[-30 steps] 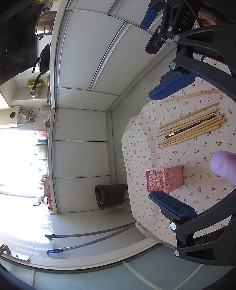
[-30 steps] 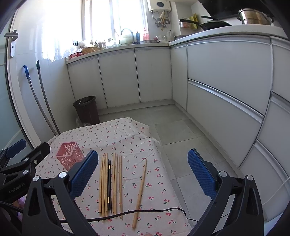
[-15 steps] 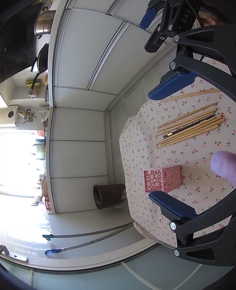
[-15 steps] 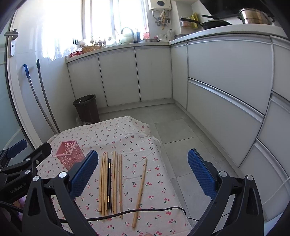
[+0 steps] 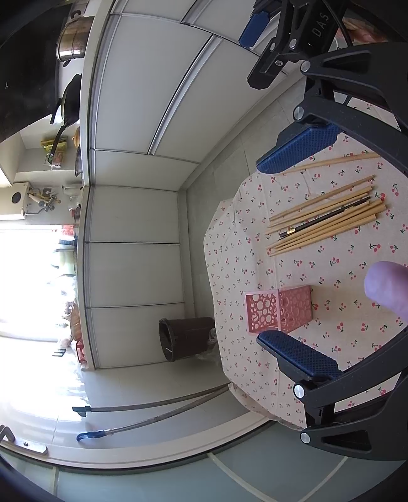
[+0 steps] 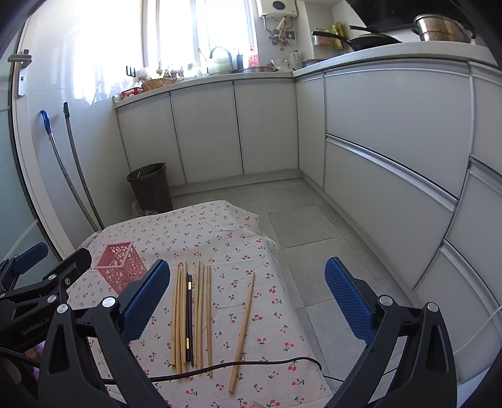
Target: Organize utensils
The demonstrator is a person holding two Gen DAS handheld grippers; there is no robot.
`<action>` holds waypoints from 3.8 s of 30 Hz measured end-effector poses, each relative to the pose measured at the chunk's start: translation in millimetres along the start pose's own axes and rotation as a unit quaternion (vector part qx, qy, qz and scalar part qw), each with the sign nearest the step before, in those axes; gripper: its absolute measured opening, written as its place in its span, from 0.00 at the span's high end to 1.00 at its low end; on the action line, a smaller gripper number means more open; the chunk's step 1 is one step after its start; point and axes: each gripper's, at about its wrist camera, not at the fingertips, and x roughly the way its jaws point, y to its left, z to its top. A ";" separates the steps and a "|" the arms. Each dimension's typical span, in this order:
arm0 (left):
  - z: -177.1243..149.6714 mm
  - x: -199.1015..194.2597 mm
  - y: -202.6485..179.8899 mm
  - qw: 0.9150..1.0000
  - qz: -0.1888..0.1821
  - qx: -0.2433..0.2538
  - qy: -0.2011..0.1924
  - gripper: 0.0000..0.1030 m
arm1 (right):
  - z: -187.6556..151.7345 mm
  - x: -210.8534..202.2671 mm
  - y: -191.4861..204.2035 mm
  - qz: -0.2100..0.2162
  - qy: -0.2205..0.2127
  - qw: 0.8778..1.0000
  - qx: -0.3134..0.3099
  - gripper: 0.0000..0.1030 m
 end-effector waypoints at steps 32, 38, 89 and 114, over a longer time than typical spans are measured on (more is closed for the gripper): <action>-2.2 3.8 2.8 1.000 0.006 -0.001 0.015 0.07 | -0.2 2.4 -0.3 0.000 0.009 1.000 -0.001 0.06; -2.1 15.8 8.7 0.998 0.015 -0.021 0.050 0.07 | -1.2 6.8 -0.6 -0.003 0.020 1.000 0.000 0.06; -20.2 346.8 -37.3 0.889 -0.023 -0.054 0.453 0.86 | 27.3 188.0 -119.1 0.110 0.302 0.910 0.264 0.07; -17.7 374.4 -65.6 0.911 -0.017 -0.018 0.411 0.93 | 3.2 223.6 -108.1 0.070 0.339 0.902 0.259 0.07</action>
